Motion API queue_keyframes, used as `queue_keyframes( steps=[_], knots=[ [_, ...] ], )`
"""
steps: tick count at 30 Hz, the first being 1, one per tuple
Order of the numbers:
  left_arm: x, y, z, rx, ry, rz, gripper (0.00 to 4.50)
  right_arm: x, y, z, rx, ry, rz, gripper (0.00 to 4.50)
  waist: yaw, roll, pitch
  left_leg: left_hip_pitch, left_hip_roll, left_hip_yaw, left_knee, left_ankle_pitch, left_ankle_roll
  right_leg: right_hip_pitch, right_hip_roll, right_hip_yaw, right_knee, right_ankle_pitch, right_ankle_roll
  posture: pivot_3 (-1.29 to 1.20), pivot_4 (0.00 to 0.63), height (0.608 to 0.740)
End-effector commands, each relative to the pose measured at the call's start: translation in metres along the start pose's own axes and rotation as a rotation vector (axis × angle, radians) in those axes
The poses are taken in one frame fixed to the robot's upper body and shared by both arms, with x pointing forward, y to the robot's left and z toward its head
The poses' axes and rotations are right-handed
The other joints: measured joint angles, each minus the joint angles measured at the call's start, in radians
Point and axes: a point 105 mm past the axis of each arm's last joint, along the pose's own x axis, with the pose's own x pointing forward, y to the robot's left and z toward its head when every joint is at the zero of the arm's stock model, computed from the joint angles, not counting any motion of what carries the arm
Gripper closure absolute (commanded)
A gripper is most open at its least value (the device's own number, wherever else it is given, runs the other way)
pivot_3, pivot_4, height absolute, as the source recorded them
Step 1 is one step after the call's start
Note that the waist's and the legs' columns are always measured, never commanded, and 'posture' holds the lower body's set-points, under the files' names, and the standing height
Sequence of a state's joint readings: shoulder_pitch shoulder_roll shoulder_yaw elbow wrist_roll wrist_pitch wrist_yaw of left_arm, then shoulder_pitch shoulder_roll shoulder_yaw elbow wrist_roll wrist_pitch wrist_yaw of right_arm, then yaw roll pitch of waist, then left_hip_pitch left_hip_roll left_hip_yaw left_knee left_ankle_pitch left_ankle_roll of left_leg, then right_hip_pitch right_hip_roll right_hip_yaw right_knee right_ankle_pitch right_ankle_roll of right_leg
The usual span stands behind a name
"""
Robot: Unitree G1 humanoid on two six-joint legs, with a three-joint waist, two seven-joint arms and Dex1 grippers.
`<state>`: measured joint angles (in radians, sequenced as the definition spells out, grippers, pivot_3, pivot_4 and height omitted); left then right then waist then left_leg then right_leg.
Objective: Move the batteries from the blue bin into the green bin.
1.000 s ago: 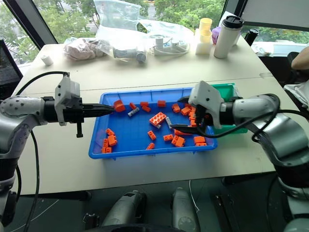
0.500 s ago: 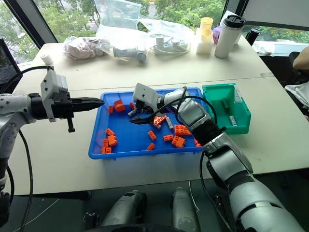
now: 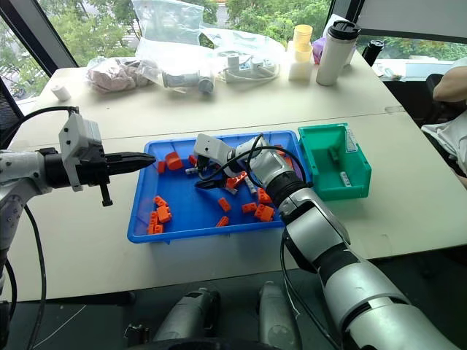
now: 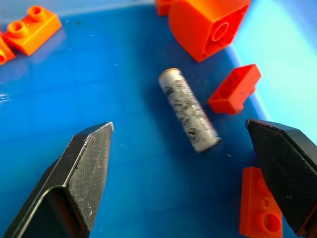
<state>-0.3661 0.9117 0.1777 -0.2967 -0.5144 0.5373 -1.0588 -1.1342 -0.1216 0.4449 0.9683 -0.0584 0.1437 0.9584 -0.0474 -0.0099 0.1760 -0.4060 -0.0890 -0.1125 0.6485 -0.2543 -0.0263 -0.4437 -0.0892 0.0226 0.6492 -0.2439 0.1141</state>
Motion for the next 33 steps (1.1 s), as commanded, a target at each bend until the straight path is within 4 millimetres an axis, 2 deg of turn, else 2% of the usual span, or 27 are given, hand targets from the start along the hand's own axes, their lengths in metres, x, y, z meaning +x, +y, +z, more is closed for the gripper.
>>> queue_keyframes(
  steps=[1, 6, 7, 10, 16, 19, 23, 26, 28, 29, 30, 33],
  knots=[
    [-0.006, 0.003, 0.012, 0.048, -0.016, 0.024, 4.5, 0.003, 0.0, 0.006, 0.011, -0.013, 0.01, 0.09, 0.0, 0.0, 0.0, 0.0, 0.0, 0.0, 0.0, 0.0, 0.0, 0.0, 0.0, 0.0, 0.0, 0.0, 0.0, 0.0, 0.15, 0.74],
    [-0.005, 0.003, 0.01, 0.051, -0.013, 0.025, 4.5, 0.009, 0.009, 0.008, 0.003, -0.011, 0.054, 0.09, -0.001, 0.0, 0.0, 0.0, 0.0, 0.0, 0.0, 0.0, 0.0, 0.0, 0.0, 0.0, 0.0, 0.0, 0.0, 0.0, 0.15, 0.74],
    [-0.004, 0.003, 0.01, 0.052, -0.013, 0.025, 4.5, 0.011, 0.011, 0.008, 0.002, -0.01, 0.064, 0.32, -0.001, 0.0, 0.0, 0.0, 0.0, 0.0, 0.0, 0.0, 0.0, 0.0, 0.0, 0.0, 0.0, 0.0, 0.0, 0.0, 0.15, 0.74],
    [-0.003, 0.002, 0.01, 0.053, -0.015, 0.025, 4.5, 0.014, 0.015, 0.008, -0.002, -0.004, 0.075, 1.38, -0.001, 0.0, 0.0, 0.0, 0.0, 0.0, 0.0, 0.0, 0.0, 0.0, 0.0, 0.0, 0.0, 0.0, 0.0, 0.0, 0.15, 0.74],
    [0.001, 0.002, 0.008, 0.057, -0.016, 0.021, 4.5, 0.01, 0.012, 0.01, -0.007, -0.003, 0.066, 4.45, 0.0, 0.0, 0.0, 0.0, 0.0, 0.0, 0.0, 0.0, 0.0, 0.0, 0.0, 0.0, 0.0, 0.0, 0.0, 0.0, 0.15, 0.74],
    [0.004, 0.0, 0.008, 0.055, -0.023, 0.013, 4.5, -0.008, -0.003, 0.024, -0.072, -0.041, -0.01, 4.44, 0.003, 0.0, 0.0, 0.0, 0.0, 0.0, 0.0, 0.0, 0.0, 0.0, 0.0, 0.0, 0.0, 0.0, 0.0, 0.0, 0.15, 0.74],
    [0.008, -0.003, 0.009, 0.052, -0.036, -0.003, 4.5, -0.059, -0.024, 0.048, -0.133, -0.125, -0.164, 4.44, 0.007, 0.0, 0.0, -0.001, -0.001, -0.001, 0.001, 0.0, 0.0, 0.0, -0.001, 0.0, 0.0, 0.0, 0.0, 0.0, 0.15, 0.74],
    [0.014, -0.006, 0.009, 0.044, -0.054, -0.023, 4.5, -0.122, -0.038, 0.048, -0.092, -0.149, -0.35, 4.44, 0.01, 0.0, 0.0, -0.001, -0.001, -0.001, 0.001, 0.0, 0.0, 0.0, -0.001, 0.0, 0.0, 0.0, 0.0, 0.0, 0.15, 0.74],
    [0.023, -0.01, 0.009, 0.038, -0.075, -0.057, 4.5, -0.191, -0.052, 0.012, -0.011, -0.057, -0.584, 4.44, 0.029, 0.0, 0.0, -0.002, -0.001, -0.002, 0.001, 0.0, 0.0, 0.0, -0.001, -0.001, 0.0, 0.0, 0.0, 0.0, 0.15, 0.74],
    [0.027, -0.011, 0.009, 0.038, -0.081, -0.069, 4.5, -0.213, -0.053, 0.0, 0.011, -0.011, -0.659, 4.44, 0.04, 0.0, 0.0, -0.002, -0.001, -0.001, 0.002, 0.0, 0.001, 0.0, -0.001, -0.001, -0.001, 0.0, 0.0, 0.0, 0.15, 0.74],
    [0.03, -0.011, 0.009, 0.038, -0.085, -0.081, 4.5, -0.233, -0.052, -0.014, 0.033, 0.039, -0.722, 4.44, 0.045, 0.0, 0.0, -0.002, -0.002, -0.001, 0.002, -0.001, 0.001, 0.001, -0.002, -0.001, -0.001, 0.0, 0.0, 0.0, 0.15, 0.74],
    [0.037, -0.011, 0.009, 0.041, -0.095, -0.107, 4.5, -0.266, -0.042, -0.045, 0.127, 0.131, -0.807, 4.44, 0.042, 0.0, 0.0, -0.001, -0.002, 0.002, 0.003, -0.004, 0.007, 0.002, -0.003, 0.0, -0.002, 0.0, 0.0, 0.0, 0.15, 0.74]
  ],
)
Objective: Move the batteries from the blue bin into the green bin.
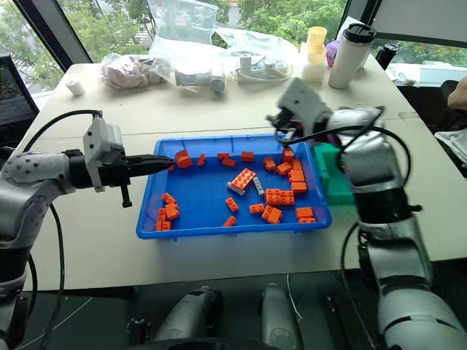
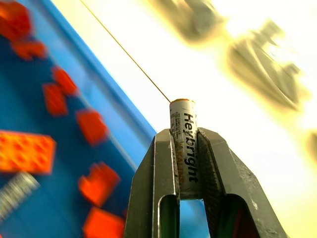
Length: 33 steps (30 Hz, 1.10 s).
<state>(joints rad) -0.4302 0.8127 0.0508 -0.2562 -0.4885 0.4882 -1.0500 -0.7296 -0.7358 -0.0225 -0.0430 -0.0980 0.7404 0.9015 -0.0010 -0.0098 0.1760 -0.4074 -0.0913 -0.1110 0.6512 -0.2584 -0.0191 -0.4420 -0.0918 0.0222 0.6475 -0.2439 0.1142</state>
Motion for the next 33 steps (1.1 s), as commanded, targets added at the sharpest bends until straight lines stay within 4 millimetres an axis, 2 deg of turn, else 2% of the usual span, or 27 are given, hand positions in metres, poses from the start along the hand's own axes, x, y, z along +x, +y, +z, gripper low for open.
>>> queue_keyframes(
  steps=[1, 4, 9, 10, 13, 16, 17, 20, 22, 28, 33],
  knots=[
    [0.005, 0.001, 0.01, 0.054, -0.031, -0.026, 4.5, -0.025, -0.011, -0.007, 0.017, 0.021, -0.079, 4.44, -0.014, 0.0, 0.0, 0.001, 0.001, 0.001, 0.0, 0.0, 0.001, 0.0, 0.0, 0.0, 0.001, 0.0, 0.0, 0.0, 0.15, 0.74],
    [0.01, 0.002, 0.01, 0.055, -0.037, -0.047, 4.5, -0.041, -0.02, -0.029, 0.043, 0.094, -0.127, 4.44, -0.025, 0.001, 0.0, 0.003, 0.003, 0.004, -0.002, 0.0, 0.001, 0.0, 0.002, 0.003, 0.001, 0.0, -0.001, 0.0, 0.15, 0.74],
    [0.015, 0.004, 0.009, 0.06, -0.045, -0.063, 4.5, -0.049, -0.017, -0.047, 0.115, 0.137, -0.121, 4.44, -0.017, 0.001, 0.0, 0.003, 0.003, 0.004, -0.001, 0.0, 0.001, 0.0, 0.002, 0.003, 0.001, 0.0, -0.001, 0.0, 0.15, 0.74],
    [0.015, 0.004, 0.009, 0.06, -0.046, -0.064, 4.5, -0.049, -0.017, -0.048, 0.121, 0.141, -0.122, 3.37, -0.013, 0.001, 0.0, 0.003, 0.003, 0.004, -0.001, 0.0, 0.001, 0.0, 0.002, 0.003, 0.001, 0.0, -0.001, 0.0, 0.15, 0.74],
    [0.015, 0.005, 0.009, 0.062, -0.046, -0.065, 4.5, -0.048, -0.013, -0.041, 0.148, 0.105, -0.099, 1.96, -0.011, 0.001, 0.0, 0.003, 0.003, 0.004, 0.0, -0.001, 0.001, 0.001, 0.002, 0.003, 0.001, 0.0, -0.001, 0.0, 0.15, 0.74],
    [0.015, 0.006, 0.009, 0.063, -0.048, -0.064, 4.5, -0.048, -0.005, -0.017, 0.15, 0.019, -0.047, 0.34, -0.011, 0.001, 0.0, 0.003, 0.003, 0.004, 0.0, -0.001, 0.001, 0.001, 0.001, 0.003, 0.001, 0.0, -0.001, 0.0, 0.15, 0.74],
    [0.015, 0.006, 0.009, 0.064, -0.047, -0.064, 4.5, -0.046, 0.004, -0.004, 0.137, -0.013, 0.005, 0.06, -0.011, 0.001, 0.0, 0.003, 0.003, 0.004, 0.0, -0.001, 0.001, 0.001, 0.001, 0.003, 0.001, 0.0, -0.001, 0.0, 0.15, 0.74],
    [0.015, 0.005, 0.009, 0.065, -0.047, -0.064, 4.5, -0.035, 0.042, 0.033, 0.143, -0.138, 0.195, 0.06, -0.019, 0.001, 0.0, 0.003, 0.003, 0.003, 0.0, -0.001, 0.001, 0.001, 0.002, 0.003, 0.001, 0.0, -0.001, 0.0, 0.15, 0.74],
    [0.015, 0.005, 0.01, 0.066, -0.047, -0.062, 4.5, -0.025, 0.068, 0.044, 0.175, -0.177, 0.31, 0.06, -0.018, 0.001, 0.0, 0.003, 0.004, 0.003, -0.001, -0.001, 0.001, 0.0, 0.002, 0.003, 0.001, 0.0, -0.001, 0.0, 0.15, 0.74],
    [0.013, 0.006, 0.011, 0.072, -0.047, -0.052, 4.5, 0.01, 0.127, 0.042, 0.203, -0.143, 0.514, 0.06, -0.007, 0.001, 0.0, 0.001, 0.002, 0.001, 0.001, -0.001, 0.001, 0.001, 0.0, 0.001, 0.001, 0.0, -0.001, 0.0, 0.15, 0.74],
    [0.01, 0.006, 0.011, 0.072, -0.04, -0.039, 4.5, 0.033, 0.142, 0.032, 0.21, -0.093, 0.548, 0.06, -0.012, 0.001, 0.0, 0.001, 0.001, 0.001, 0.001, 0.0, 0.001, 0.0, 0.0, 0.001, 0.001, 0.0, -0.001, 0.0, 0.15, 0.74]
  ],
)
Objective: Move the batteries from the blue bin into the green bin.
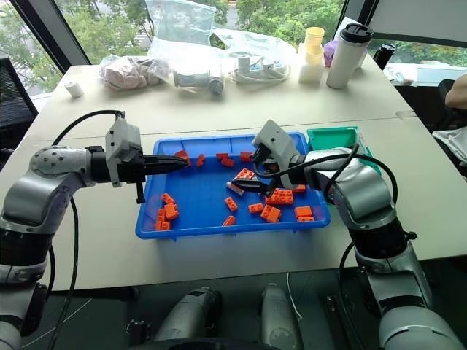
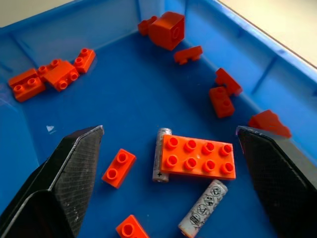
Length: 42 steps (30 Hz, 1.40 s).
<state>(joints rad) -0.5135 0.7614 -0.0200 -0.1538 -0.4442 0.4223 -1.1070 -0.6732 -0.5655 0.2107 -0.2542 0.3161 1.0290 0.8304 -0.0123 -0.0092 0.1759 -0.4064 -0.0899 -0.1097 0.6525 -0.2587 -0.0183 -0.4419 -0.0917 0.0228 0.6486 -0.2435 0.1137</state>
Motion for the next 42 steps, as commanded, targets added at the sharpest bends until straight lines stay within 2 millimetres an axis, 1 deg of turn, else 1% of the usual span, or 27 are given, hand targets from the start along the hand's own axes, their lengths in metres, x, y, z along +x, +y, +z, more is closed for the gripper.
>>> queue_keyframes(
  steps=[1, 7, 11, 16, 20, 23, 24, 26, 27, 31, 33, 35, 36, 37, 38, 40, 42],
  knots=[
    [-0.008, 0.001, 0.011, 0.05, -0.012, 0.029, 4.5, 0.009, -0.008, 0.002, -0.015, -0.006, -0.015, 0.06, -0.002, 0.0, 0.0, 0.0, 0.0, 0.0, 0.0, 0.0, 0.0, 0.0, 0.0, 0.0, 0.0, 0.0, 0.0, 0.0, 0.15, 0.74],
    [-0.01, -0.001, 0.012, 0.046, -0.013, 0.041, 4.5, 0.028, -0.016, -0.012, 0.044, 0.033, -0.006, 0.06, -0.004, 0.0, 0.0, 0.0, 0.0, 0.0, -0.001, 0.0, -0.001, -0.001, 0.001, 0.0, 0.0, 0.0, 0.0, 0.0, 0.15, 0.74],
    [-0.011, -0.001, 0.011, 0.046, -0.008, 0.047, 4.5, 0.035, -0.02, -0.015, 0.064, 0.041, -0.002, 0.06, -0.004, 0.0, 0.0, 0.0, 0.0, 0.0, -0.001, 0.0, -0.001, -0.001, 0.001, 0.0, 0.0, 0.0, 0.0, 0.0, 0.15, 0.74],
    [-0.011, -0.002, 0.011, 0.044, -0.007, 0.05, 4.5, 0.041, -0.022, -0.019, 0.07, 0.053, -0.002, 0.06, -0.003, 0.0, 0.0, 0.0, 0.0, 0.0, -0.001, 0.001, -0.001, 0.0, 0.001, 0.0, 0.0, 0.0, 0.0, 0.0, 0.15, 0.74],
    [-0.011, -0.002, 0.012, 0.046, -0.008, 0.052, 4.5, 0.045, -0.021, -0.026, 0.06, 0.081, 0.003, 0.06, -0.005, 0.0, 0.0, 0.0, 0.0, 0.0, -0.001, 0.001, -0.001, -0.001, 0.001, 0.0, 0.0, 0.0, 0.0, 0.0, 0.15, 0.74],
    [-0.01, -0.002, 0.012, 0.047, -0.006, 0.053, 4.5, 0.046, -0.018, -0.023, 0.055, 0.07, 0.02, 0.06, -0.005, 0.0, 0.0, 0.0, 0.0, 0.0, -0.001, 0.001, -0.001, -0.001, 0.001, 0.0, 0.0, 0.0, 0.0, 0.0, 0.15, 0.74],
    [-0.01, -0.002, 0.012, 0.047, -0.006, 0.053, 4.5, 0.045, -0.017, -0.021, 0.057, 0.061, 0.023, 0.29, -0.005, 0.0, 0.0, 0.0, 0.0, 0.0, -0.001, 0.001, -0.001, -0.001, 0.001, 0.0, 0.0, 0.0, 0.0, 0.0, 0.15, 0.74],
    [-0.01, -0.002, 0.012, 0.048, -0.006, 0.052, 4.5, 0.044, -0.016, -0.014, 0.051, 0.041, 0.025, 0.89, -0.005, 0.0, 0.0, 0.0, 0.0, 0.0, -0.001, 0.001, -0.001, 0.0, 0.001, 0.0, 0.0, 0.0, 0.0, 0.0, 0.15, 0.74],
    [-0.01, -0.002, 0.012, 0.048, -0.006, 0.052, 4.5, 0.043, -0.016, -0.012, 0.05, 0.037, 0.026, 1.34, -0.005, 0.0, 0.0, 0.0, 0.0, 0.0, -0.001, 0.001, -0.001, -0.001, 0.001, 0.0, 0.0, 0.0, 0.0, 0.0, 0.15, 0.74],
    [-0.009, -0.002, 0.012, 0.047, -0.006, 0.05, 4.5, 0.041, -0.015, -0.006, 0.04, 0.024, 0.021, 1.37, -0.005, 0.0, 0.0, 0.0, 0.0, 0.0, -0.001, 0.001, -0.001, -0.001, 0.001, 0.0, 0.0, 0.0, 0.0, 0.0, 0.15, 0.74],
    [-0.01, -0.001, 0.012, 0.048, -0.006, 0.053, 4.5, 0.039, -0.01, 0.005, 0.012, 0.003, 0.033, 1.37, -0.005, 0.0, 0.0, 0.0, 0.0, 0.0, -0.001, 0.001, -0.001, -0.001, 0.001, 0.0, 0.0, 0.0, 0.0, 0.0, 0.15, 0.74],
    [-0.012, 0.002, 0.014, 0.05, -0.008, 0.062, 4.5, 0.04, 0.004, 0.024, -0.025, -0.042, 0.088, 1.37, -0.005, 0.0, 0.0, 0.0, 0.0, 0.0, -0.001, 0.001, -0.001, -0.001, 0.001, 0.0, 0.0, 0.0, 0.0, 0.0, 0.15, 0.74],
    [-0.014, 0.004, 0.017, 0.049, -0.018, 0.068, 4.5, 0.046, 0.017, 0.035, -0.05, -0.067, 0.139, 1.37, -0.007, 0.0, 0.0, 0.0, 0.0, 0.0, -0.001, 0.001, -0.001, -0.001, 0.001, 0.0, 0.0, 0.0, 0.0, 0.0, 0.15, 0.74],
    [-0.015, 0.006, 0.019, 0.048, -0.025, 0.072, 4.5, 0.05, 0.026, 0.042, -0.067, -0.083, 0.174, 1.37, -0.01, 0.0, 0.0, 0.0, 0.001, 0.0, -0.001, 0.001, -0.001, -0.001, 0.001, 0.0, 0.0, 0.0, 0.0, 0.0, 0.15, 0.74],
    [-0.015, 0.007, 0.02, 0.052, -0.027, 0.073, 4.5, 0.06, 0.035, 0.047, -0.085, -0.085, 0.209, 1.37, -0.012, 0.0, 0.0, 0.0, 0.001, 0.0, -0.001, 0.001, -0.001, -0.001, 0.002, 0.0, 0.0, 0.0, 0.0, 0.0, 0.15, 0.74],
    [-0.015, 0.008, 0.021, 0.058, -0.027, 0.071, 4.5, 0.077, 0.047, 0.049, -0.117, -0.068, 0.253, 1.37, -0.018, 0.0, 0.0, 0.001, 0.002, -0.001, -0.002, 0.001, -0.002, -0.002, 0.002, 0.0, 0.001, 0.0, 0.0, 0.0, 0.15, 0.74],
    [-0.014, 0.008, 0.022, 0.061, -0.029, 0.072, 4.5, 0.091, 0.055, 0.047, -0.129, -0.048, 0.281, 1.37, -0.023, 0.0, 0.0, 0.001, 0.001, -0.001, -0.002, 0.003, -0.006, -0.001, 0.002, 0.0, 0.0, 0.0, 0.0, 0.0, 0.15, 0.74]
  ],
)
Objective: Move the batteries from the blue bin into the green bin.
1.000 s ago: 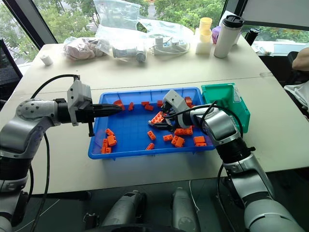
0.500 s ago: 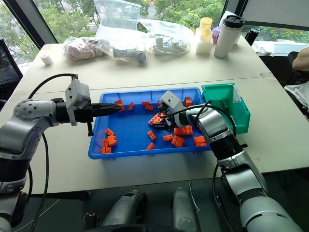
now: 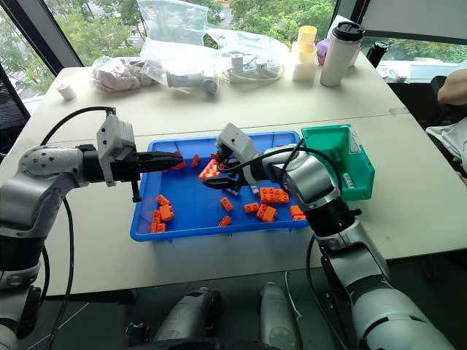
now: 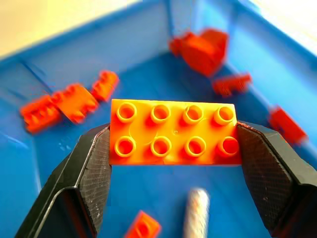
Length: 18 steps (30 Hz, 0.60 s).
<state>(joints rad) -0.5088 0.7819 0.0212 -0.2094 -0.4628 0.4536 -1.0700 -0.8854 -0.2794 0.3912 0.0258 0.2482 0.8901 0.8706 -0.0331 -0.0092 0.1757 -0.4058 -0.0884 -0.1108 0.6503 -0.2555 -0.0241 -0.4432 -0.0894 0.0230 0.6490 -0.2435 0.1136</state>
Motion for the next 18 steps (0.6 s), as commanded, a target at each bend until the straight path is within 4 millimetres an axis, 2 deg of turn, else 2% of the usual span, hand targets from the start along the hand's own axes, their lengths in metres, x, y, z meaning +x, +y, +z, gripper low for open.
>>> queue_keyframes(
  steps=[1, 2, 4, 5, 8, 11, 14, 18],
  knots=[
    [-0.006, 0.006, 0.01, 0.033, -0.02, 0.024, 4.5, 0.023, 0.009, -0.001, -0.036, 0.027, 0.053, 1.37, -0.001, 0.0, 0.0, 0.0, 0.0, 0.0, 0.0, 0.0, -0.001, 0.0, 0.0, 0.0, 0.0, 0.0, 0.0, 0.0, 0.15, 0.74],
    [-0.005, 0.005, 0.011, 0.034, -0.021, 0.024, 4.5, 0.029, 0.01, -0.004, -0.057, 0.045, 0.063, 1.37, 0.0, 0.0, 0.0, 0.0, -0.001, -0.001, 0.0, 0.0, -0.001, 0.0, 0.0, 0.0, 0.0, 0.0, 0.0, 0.0, 0.15, 0.74],
    [-0.005, 0.004, 0.011, 0.034, -0.022, 0.025, 4.5, 0.038, 0.013, -0.008, -0.079, 0.068, 0.079, 0.31, 0.001, 0.0, 0.0, 0.0, -0.001, -0.001, 0.001, 0.0, -0.001, 0.001, -0.001, 0.0, 0.0, 0.0, 0.0, 0.0, 0.15, 0.74],
    [-0.005, 0.003, 0.01, 0.034, -0.021, 0.026, 4.5, 0.039, 0.012, -0.009, -0.098, 0.076, 0.08, 0.02, 0.001, 0.0, 0.0, -0.001, -0.001, -0.001, 0.001, 0.0, -0.001, 0.001, -0.001, 0.0, 0.0, 0.0, 0.0, 0.0, 0.15, 0.74],
    [-0.005, 0.002, 0.009, 0.03, -0.019, 0.03, 4.5, 0.031, 0.003, -0.006, -0.13, 0.078, 0.044, 0.02, -0.005, 0.0, 0.0, -0.001, -0.001, -0.001, 0.001, 0.001, -0.001, 0.0, 0.0, 0.0, 0.0, 0.0, 0.0, 0.0, 0.15, 0.74],
    [-0.005, 0.0, 0.008, 0.027, -0.017, 0.033, 4.5, 0.007, -0.015, -0.006, -0.159, 0.09, -0.038, 0.02, -0.006, 0.0, 0.0, -0.001, -0.001, -0.002, 0.0, 0.001, -0.001, 0.0, 0.0, 0.0, 0.0, 0.0, 0.0, 0.0, 0.15, 0.74],
    [-0.004, 0.0, 0.007, 0.025, -0.019, 0.035, 4.5, -0.015, -0.026, -0.02, -0.179, 0.142, -0.113, 0.02, -0.004, 0.0, 0.0, -0.001, -0.001, -0.002, 0.0, 0.001, -0.001, 0.0, 0.0, 0.0, 0.0, 0.0, 0.0, 0.0, 0.15, 0.74],
    [0.0, 0.0, 0.006, 0.022, -0.027, 0.029, 4.5, -0.031, -0.025, -0.046, -0.11, 0.187, -0.143, 0.02, -0.005, 0.0, 0.0, -0.001, -0.001, -0.002, 0.0, 0.001, -0.001, 0.0, 0.0, 0.0, 0.0, 0.0, 0.0, 0.0, 0.15, 0.74]
  ],
)
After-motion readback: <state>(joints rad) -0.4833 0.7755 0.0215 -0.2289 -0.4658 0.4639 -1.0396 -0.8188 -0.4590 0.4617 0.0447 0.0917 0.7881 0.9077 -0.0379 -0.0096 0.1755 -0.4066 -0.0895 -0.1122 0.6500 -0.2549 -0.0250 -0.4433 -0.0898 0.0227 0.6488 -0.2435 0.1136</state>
